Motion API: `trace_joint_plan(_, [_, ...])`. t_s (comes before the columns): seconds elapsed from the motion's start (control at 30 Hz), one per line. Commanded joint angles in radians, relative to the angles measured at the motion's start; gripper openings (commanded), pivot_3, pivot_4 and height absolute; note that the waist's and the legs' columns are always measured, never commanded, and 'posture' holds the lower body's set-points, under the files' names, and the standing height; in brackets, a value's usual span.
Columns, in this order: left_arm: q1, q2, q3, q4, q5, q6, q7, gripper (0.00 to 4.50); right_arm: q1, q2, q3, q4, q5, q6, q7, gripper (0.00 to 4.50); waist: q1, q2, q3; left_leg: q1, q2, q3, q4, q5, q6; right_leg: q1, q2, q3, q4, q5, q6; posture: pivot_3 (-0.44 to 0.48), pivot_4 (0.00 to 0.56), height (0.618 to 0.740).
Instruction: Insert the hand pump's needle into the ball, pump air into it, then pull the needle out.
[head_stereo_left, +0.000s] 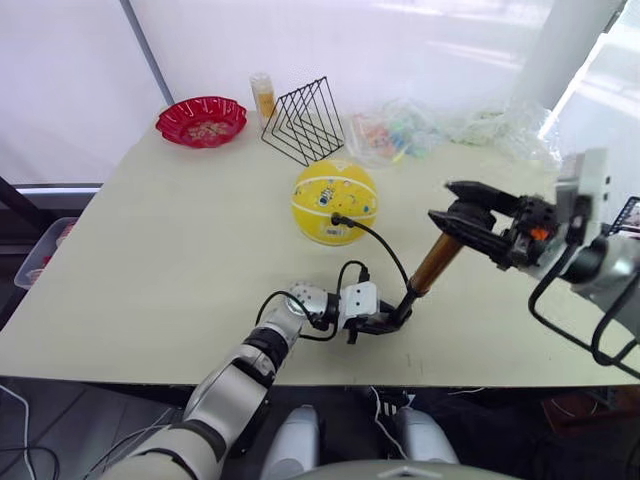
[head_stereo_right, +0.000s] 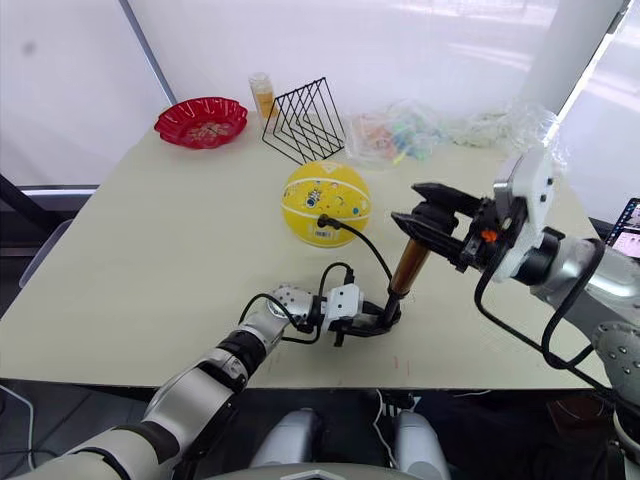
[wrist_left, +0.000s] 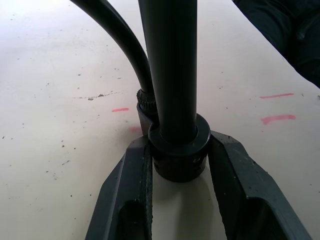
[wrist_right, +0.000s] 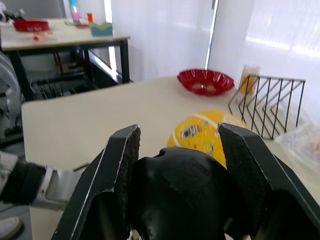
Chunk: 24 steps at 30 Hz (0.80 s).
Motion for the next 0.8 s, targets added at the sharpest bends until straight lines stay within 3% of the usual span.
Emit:
trace_joint_plan(0.03, [0.081, 0.093, -0.060, 0.147, 0.136, 0.103, 0.013, 1.11, 0.073, 0.005, 0.100, 0.020, -0.088, 0.005, 0.029, 2.01, -0.003, -0.001, -0.001, 0.000, 0.000, 0.000, 0.000, 0.000, 0.000, 0.000, 0.000, 0.001, 0.000, 0.000, 0.000, 0.000, 0.150, 0.737])
trace_joint_plan(0.47, [0.090, 0.082, -0.049, 0.138, 0.125, 0.097, 0.021, 1.11, 0.219, 0.142, 0.338, 0.182, -0.384, -0.176, 0.094, 2.01, -0.006, -0.005, -0.012, 0.002, 0.000, -0.002, -0.007, 0.000, 0.000, 0.004, 0.000, -0.002, -0.008, 0.000, 0.000, 0.000, 0.150, 0.737])
trace_joint_plan(0.8, [0.090, 0.072, -0.043, 0.138, 0.119, 0.090, 0.027, 1.11, 0.270, 0.223, 0.358, 0.267, -0.489, -0.278, 0.130, 2.01, -0.006, -0.006, -0.014, 0.003, 0.001, -0.002, -0.008, 0.000, 0.000, 0.004, 0.001, -0.002, -0.008, 0.000, 0.000, 0.000, 0.150, 0.737])
